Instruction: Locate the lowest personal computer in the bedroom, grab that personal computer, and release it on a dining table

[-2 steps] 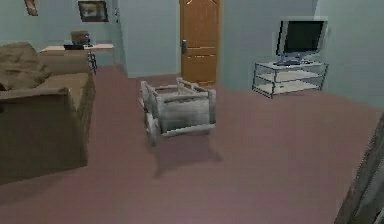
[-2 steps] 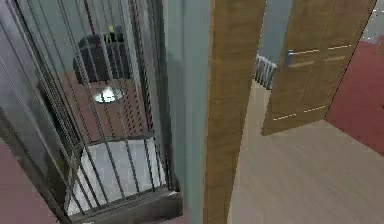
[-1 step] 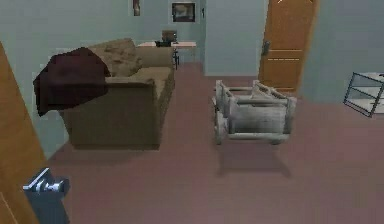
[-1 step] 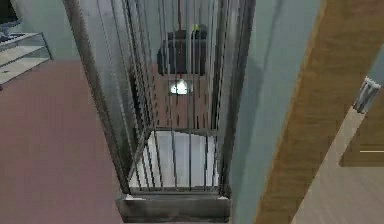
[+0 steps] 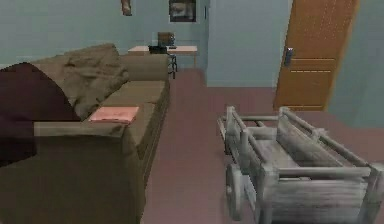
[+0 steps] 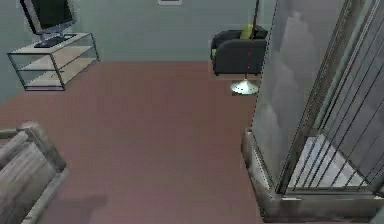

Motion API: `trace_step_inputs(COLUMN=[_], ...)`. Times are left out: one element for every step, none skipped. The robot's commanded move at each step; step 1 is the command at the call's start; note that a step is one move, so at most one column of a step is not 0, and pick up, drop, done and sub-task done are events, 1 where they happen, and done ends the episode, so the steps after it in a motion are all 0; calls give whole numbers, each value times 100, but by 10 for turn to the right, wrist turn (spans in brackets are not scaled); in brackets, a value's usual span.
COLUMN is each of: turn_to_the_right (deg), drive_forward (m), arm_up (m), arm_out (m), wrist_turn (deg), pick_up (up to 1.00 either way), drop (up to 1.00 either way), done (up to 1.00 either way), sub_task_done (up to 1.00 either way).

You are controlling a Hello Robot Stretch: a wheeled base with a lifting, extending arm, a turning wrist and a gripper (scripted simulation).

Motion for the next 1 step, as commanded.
trace_step_inputs(turn_to_the_right=[0], drive_forward=[100], arm_up=[0], arm_out=[0], wrist_turn=[0], pick_up=[0], drop=[0], done=[0], sub_task_done=[0])
